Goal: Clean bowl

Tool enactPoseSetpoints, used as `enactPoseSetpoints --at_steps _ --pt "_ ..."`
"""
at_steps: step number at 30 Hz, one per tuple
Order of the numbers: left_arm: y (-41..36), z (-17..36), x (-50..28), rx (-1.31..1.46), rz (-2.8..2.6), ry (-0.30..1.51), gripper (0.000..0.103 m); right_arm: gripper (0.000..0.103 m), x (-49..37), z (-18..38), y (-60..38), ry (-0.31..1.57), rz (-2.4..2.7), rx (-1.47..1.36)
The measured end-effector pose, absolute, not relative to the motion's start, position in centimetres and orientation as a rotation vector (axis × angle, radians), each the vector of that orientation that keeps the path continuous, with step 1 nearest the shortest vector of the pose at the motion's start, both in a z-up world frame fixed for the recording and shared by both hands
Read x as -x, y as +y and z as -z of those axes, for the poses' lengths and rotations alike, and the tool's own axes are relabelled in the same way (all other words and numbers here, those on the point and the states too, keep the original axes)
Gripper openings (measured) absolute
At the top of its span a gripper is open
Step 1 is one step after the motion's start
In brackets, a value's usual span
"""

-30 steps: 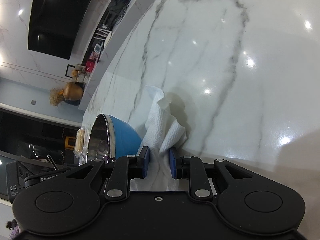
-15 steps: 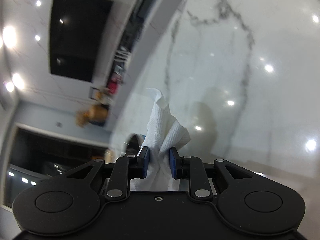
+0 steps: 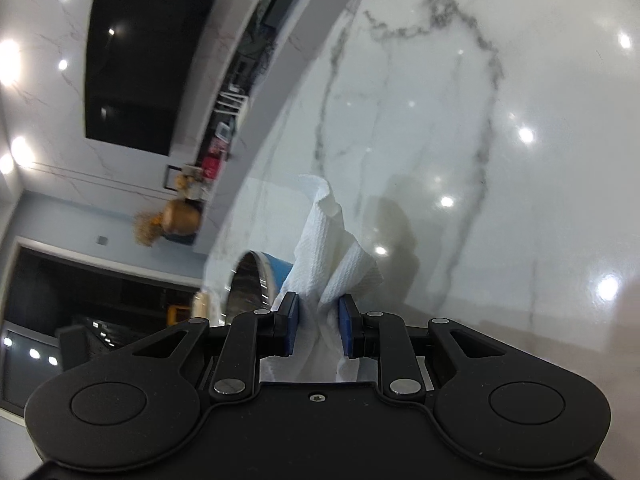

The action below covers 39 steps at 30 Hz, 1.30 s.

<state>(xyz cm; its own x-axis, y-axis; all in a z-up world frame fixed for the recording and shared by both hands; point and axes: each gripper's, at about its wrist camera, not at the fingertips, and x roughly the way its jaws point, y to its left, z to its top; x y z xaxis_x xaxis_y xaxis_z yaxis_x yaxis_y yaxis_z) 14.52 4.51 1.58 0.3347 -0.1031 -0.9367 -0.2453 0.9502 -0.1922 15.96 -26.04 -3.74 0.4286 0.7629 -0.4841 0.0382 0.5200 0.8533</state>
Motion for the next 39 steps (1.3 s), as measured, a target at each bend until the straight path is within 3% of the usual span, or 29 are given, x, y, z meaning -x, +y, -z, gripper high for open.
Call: enactPoseSetpoints --at_steps 9,13,17,20,22,25,39 --pt "4.9 -1.5 -14.1 0.369 -0.109 1.22 0.016 0.02 -15.9 4.6 -24.4 1.107 -0.507 -0.863" --pt "5.4 -1.8 -13.6 0.445 -0.126 1.22 0.031 0.02 -15.9 4.6 -24.3 1.106 -0.507 -0.858" --pt "5.4 -2.0 -13.1 0.436 -0.142 1.236 0.031 0.02 -15.7 4.6 -24.2 1.106 -0.507 -0.85" --pt "5.1 -2.1 -12.9 0.42 -0.137 1.243 0.029 0.02 -15.6 4.6 -24.3 1.107 -0.506 -0.85" --pt "4.8 -2.2 -12.9 0.406 -0.134 1.245 0.02 0.02 -15.6 4.5 -24.4 1.108 -0.506 -0.848" --pt "4.5 -2.2 -13.0 0.374 -0.123 1.25 0.015 0.02 -15.6 4.3 -24.6 1.101 -0.511 -0.857" --pt "4.5 -2.4 -14.0 0.281 -0.116 1.219 0.009 0.02 -15.6 2.9 -26.3 0.973 -0.596 -1.008"
